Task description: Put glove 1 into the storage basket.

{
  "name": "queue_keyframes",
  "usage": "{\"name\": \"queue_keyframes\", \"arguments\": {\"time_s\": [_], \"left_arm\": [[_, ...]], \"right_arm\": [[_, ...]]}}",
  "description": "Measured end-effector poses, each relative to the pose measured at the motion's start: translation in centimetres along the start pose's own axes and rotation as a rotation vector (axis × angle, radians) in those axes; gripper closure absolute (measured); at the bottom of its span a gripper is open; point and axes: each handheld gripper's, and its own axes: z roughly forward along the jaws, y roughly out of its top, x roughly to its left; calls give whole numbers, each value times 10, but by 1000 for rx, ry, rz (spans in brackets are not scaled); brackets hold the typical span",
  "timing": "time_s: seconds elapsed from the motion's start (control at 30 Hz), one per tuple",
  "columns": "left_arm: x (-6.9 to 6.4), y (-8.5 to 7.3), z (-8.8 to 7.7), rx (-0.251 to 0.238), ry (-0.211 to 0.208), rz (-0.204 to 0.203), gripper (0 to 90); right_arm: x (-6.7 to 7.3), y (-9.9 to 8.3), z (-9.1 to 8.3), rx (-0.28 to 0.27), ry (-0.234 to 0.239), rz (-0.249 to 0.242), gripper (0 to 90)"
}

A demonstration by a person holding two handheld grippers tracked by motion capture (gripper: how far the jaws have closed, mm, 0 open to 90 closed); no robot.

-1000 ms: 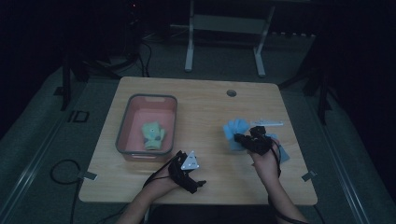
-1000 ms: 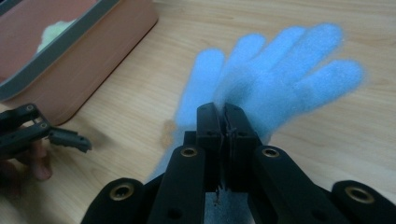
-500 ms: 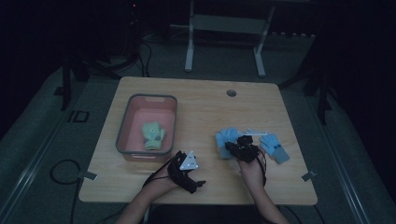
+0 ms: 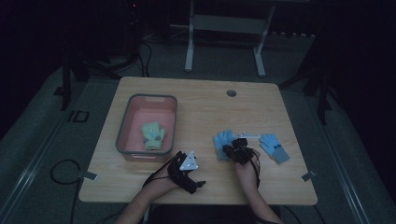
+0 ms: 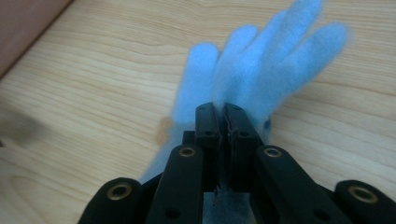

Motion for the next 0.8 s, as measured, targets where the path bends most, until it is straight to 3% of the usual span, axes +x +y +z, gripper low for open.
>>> {"name": "queue_keyframes", "arguments": {"time_s": [0.23, 0.4, 0.6, 0.73, 0.8], "left_arm": [[1, 0, 0, -1, 1, -3, 27], [1, 0, 0, -1, -1, -1, 27], [0, 0, 0, -1, -3, 2, 27], [1, 0, 0, 0, -5, -3, 28], [1, 0, 1, -2, -4, -6, 27]], "right_arm": [[-2, -2, -1, -17, 2, -1, 750], [-11, 6, -21, -44, -3, -45, 703], [-35, 15, -39, -42, 6, -105, 690], [-69, 16, -54, -45, 43, -155, 691], [-85, 14, -59, -38, 29, -156, 692]]}}
